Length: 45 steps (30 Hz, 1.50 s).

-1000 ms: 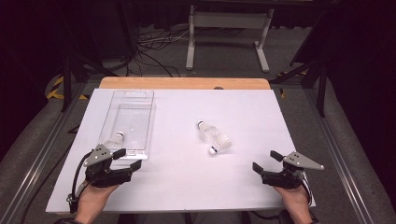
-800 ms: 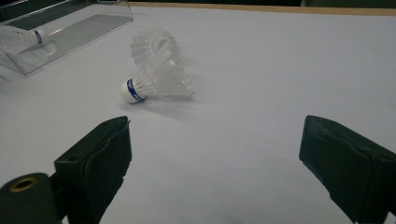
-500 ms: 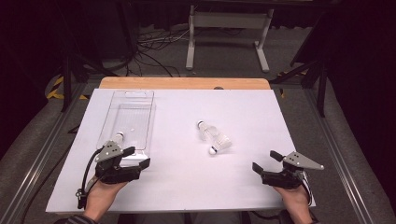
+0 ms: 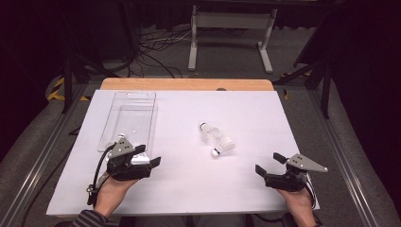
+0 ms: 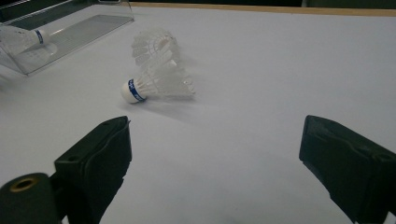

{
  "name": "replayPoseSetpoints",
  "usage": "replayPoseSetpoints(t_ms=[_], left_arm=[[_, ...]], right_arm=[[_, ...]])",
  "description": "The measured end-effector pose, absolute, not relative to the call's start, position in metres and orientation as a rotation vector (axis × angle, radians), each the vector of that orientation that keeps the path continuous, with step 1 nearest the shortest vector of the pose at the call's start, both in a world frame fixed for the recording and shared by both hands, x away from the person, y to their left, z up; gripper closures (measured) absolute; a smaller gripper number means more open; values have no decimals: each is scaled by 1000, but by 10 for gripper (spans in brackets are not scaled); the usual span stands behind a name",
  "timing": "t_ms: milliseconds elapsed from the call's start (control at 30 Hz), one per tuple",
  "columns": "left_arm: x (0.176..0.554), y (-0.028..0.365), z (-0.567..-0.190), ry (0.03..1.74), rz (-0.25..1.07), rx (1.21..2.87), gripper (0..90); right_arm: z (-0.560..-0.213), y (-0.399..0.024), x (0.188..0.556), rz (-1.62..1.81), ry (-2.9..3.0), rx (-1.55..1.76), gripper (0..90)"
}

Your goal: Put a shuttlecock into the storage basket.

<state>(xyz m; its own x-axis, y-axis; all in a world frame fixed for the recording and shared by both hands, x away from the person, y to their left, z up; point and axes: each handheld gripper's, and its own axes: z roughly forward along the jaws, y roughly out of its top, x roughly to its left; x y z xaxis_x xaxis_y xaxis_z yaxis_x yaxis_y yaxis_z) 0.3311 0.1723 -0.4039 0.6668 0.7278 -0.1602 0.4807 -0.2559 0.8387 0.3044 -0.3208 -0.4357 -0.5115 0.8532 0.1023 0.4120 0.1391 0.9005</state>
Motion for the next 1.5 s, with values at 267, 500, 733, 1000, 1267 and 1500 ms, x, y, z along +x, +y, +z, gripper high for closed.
replayPoseSetpoints(t_ms=[267,500,733,1000,1267,1500], left_arm=[[336,164,-404,940,310,1915,255],[340,160,-403,936,301,1915,256],[343,156,-402,931,302,1909,259],[349,147,-401,924,291,1912,259],[355,139,-399,915,280,1923,261],[360,133,-397,909,281,1919,261]], right_arm=[[-436,-321,304,1346,1986,1211,101],[-436,-321,304,1347,1986,1212,101],[-436,-321,304,1348,1985,1213,102],[-436,-321,304,1349,1986,1213,101],[-436,-321,304,1351,1986,1214,101],[-436,-321,304,1350,1987,1215,101]])
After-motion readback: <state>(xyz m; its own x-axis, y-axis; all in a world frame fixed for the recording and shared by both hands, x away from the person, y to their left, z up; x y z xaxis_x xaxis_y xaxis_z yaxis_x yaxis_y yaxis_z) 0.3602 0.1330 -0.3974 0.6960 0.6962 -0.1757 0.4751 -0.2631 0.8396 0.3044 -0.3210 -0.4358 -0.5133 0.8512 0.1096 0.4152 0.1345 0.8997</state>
